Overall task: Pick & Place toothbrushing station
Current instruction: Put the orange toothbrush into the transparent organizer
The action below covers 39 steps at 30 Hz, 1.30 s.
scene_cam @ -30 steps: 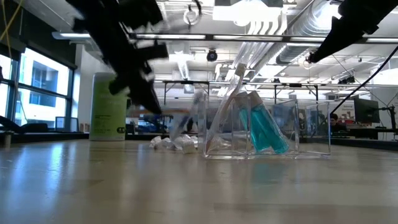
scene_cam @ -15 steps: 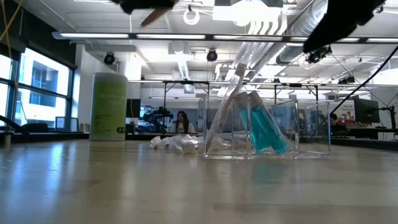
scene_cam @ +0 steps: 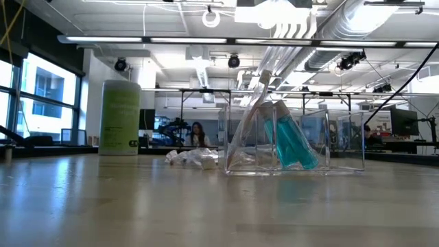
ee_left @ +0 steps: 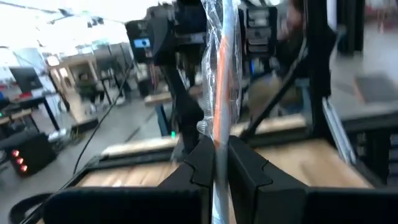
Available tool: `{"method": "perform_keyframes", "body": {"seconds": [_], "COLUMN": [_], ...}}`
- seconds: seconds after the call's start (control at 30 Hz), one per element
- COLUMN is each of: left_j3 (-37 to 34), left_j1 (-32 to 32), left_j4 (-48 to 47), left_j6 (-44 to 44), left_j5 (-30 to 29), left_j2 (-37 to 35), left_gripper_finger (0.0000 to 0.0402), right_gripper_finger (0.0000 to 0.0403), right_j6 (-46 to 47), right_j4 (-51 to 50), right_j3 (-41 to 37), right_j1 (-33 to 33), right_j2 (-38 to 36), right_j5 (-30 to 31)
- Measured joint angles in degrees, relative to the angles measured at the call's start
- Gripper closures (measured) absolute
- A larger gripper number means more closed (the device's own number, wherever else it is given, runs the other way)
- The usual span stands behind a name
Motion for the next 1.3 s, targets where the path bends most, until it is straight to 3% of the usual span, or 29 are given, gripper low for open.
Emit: {"method": "perform_keyframes", "body": {"seconds": [0.23, 0.47, 0.7, 0.87, 1.13, 1.3], "left_j3": [0.02, 0.09, 0.09, 0.09, 0.09, 0.09], "left_j1": [2.37, 4.45, 4.31, 4.35, 4.35, 4.33], "left_j4": [11.03, 11.04, 10.95, 10.88, 9.86, 9.20], "left_j6": [-3.21, -3.96, 0.02, 4.16, 8.90, 9.90], "left_j5": [2.25, 3.15, 3.17, 3.45, 3.49, 3.53], "left_j2": [6.24, 7.11, 7.11, 7.11, 7.11, 7.11], "left_gripper_finger": [0.0385, 0.0385, 0.0385, 0.0382, 0.0354, 0.0342], "right_gripper_finger": [0.0202, 0.0202, 0.0209, 0.0254, 0.0375, 0.0379], "right_j6": [-8.04, -14.72, -17.20, -19.20, -23.11, -23.30], "right_j4": [9.56, 20.93, 22.80, 22.78, 22.25, 21.90], "right_j3": [0.00, -0.02, 0.00, 0.00, 0.00, -0.02], "right_j1": [-1.84, -4.55, -5.24, -5.22, -5.22, -5.22], "right_j2": [5.83, 12.64, 14.31, 14.31, 14.31, 14.31], "right_j5": [-0.04, -6.98, -7.00, -6.87, -7.67, -8.81]}}
